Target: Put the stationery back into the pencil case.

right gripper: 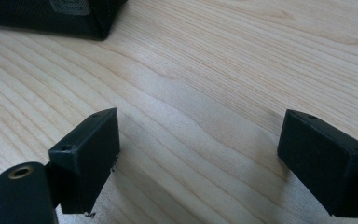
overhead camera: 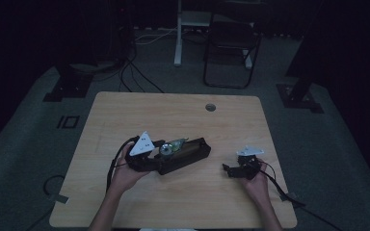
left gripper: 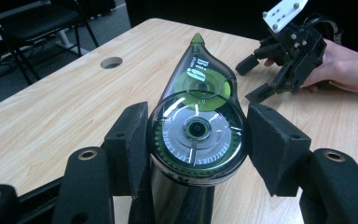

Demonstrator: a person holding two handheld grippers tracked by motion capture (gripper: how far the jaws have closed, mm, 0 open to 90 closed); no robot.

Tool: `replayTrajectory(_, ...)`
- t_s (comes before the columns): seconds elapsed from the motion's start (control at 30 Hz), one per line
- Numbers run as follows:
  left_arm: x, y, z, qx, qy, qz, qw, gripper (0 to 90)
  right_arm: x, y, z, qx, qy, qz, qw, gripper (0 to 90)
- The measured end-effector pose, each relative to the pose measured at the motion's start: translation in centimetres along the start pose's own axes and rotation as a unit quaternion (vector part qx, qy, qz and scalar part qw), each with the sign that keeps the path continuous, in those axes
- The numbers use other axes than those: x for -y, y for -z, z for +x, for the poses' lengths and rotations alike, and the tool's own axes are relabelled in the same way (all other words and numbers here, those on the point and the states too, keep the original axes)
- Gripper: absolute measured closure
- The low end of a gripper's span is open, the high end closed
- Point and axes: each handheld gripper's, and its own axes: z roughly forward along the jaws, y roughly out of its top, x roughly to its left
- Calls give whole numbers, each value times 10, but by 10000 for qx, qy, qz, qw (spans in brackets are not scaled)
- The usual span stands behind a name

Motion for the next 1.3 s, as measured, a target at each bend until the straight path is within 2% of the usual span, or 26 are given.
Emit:
replayTrajectory(0.63, -2, -13, 2, -67, -3, 20, 10000, 415, 0, 0, 0, -4, 4, 1, 10000, 126)
replayTrajectory(1.3, 0, -27, 4, -33, 50, 11, 10000, 414, 0, 0, 0, -5, 6, -1, 10000, 126)
